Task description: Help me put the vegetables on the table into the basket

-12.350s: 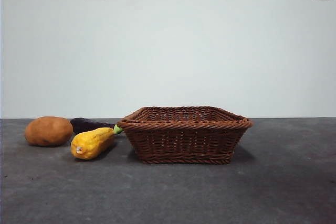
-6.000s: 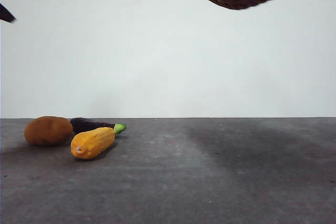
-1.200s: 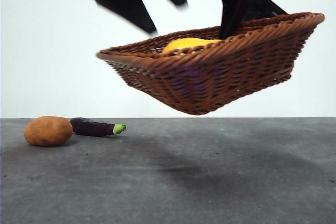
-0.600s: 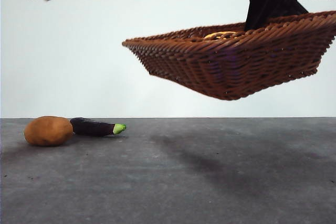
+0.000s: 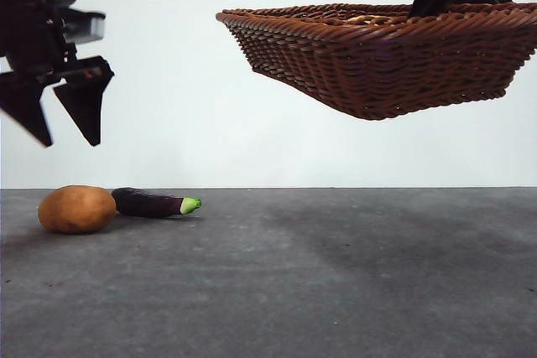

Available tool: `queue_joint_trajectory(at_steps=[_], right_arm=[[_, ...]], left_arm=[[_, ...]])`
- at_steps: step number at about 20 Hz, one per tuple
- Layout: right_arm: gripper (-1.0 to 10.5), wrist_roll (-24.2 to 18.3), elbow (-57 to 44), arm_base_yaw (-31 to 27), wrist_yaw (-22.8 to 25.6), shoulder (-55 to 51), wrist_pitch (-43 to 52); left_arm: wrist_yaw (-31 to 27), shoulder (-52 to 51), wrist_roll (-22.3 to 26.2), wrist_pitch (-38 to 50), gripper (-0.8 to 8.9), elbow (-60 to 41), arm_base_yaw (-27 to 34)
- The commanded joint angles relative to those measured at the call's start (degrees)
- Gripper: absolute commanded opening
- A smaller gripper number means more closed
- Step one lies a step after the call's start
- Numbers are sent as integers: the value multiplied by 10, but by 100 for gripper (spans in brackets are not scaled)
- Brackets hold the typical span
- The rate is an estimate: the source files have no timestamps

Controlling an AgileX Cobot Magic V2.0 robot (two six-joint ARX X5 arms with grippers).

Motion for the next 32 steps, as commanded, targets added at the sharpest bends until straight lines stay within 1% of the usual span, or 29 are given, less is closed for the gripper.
queue_joint_trajectory(at_steps=[1,2,3,5,6,8,10,11,13,15,17,19,22,26,30,32], right_arm=[[-12,-2,1,2,-11,-6,9],[-12,-2,1,2,-15,-6,8],[-12,-2,1,2,-23,-6,6],[-12,-7,1,2,-30,-6,2],[-12,-9,1,2,-31,-6,1],[-12,-16,1,2,-32,-6,-3],[-12,-20,1,2,-32,-6,-3],[-12,-23,1,2,-32,-6,-3],[-12,-30,1,2,-33,-6,-2],[-12,-33,1,2,-47,-6,-3],[-12,-33,1,2,-51,-6,-3],[-12,-42,1,2,-56,-6,-4],[-12,-48,1,2,-79,-6,-3],[-12,-52,1,2,-79,-6,-3],[-12,-52,1,2,-79,-6,-3],[-12,-52,1,2,-79,-6,-3]], left_arm=[[0,6,-198,1,474,-4,0],[1,6,-231,7,475,-4,-1],[0,6,-275,12,475,-4,-3],[15,10,-381,2,476,-4,-3],[12,11,-423,-20,476,-4,-4],[-9,16,-485,-45,476,-4,-8],[-13,20,-546,-22,476,-4,-10],[-13,24,-561,-4,476,-4,-16],[-23,44,-585,0,476,-4,-30],[-21,78,-609,2,476,-4,-45],[-29,103,-610,3,476,-4,-55],[-51,109,-613,5,476,-4,-58],[-52,109,-616,16,476,-4,-49],[-66,110,-618,35,476,-4,-40],[-66,118,-616,37,474,-4,-36],[-66,121,-609,44,457,-4,-36]])
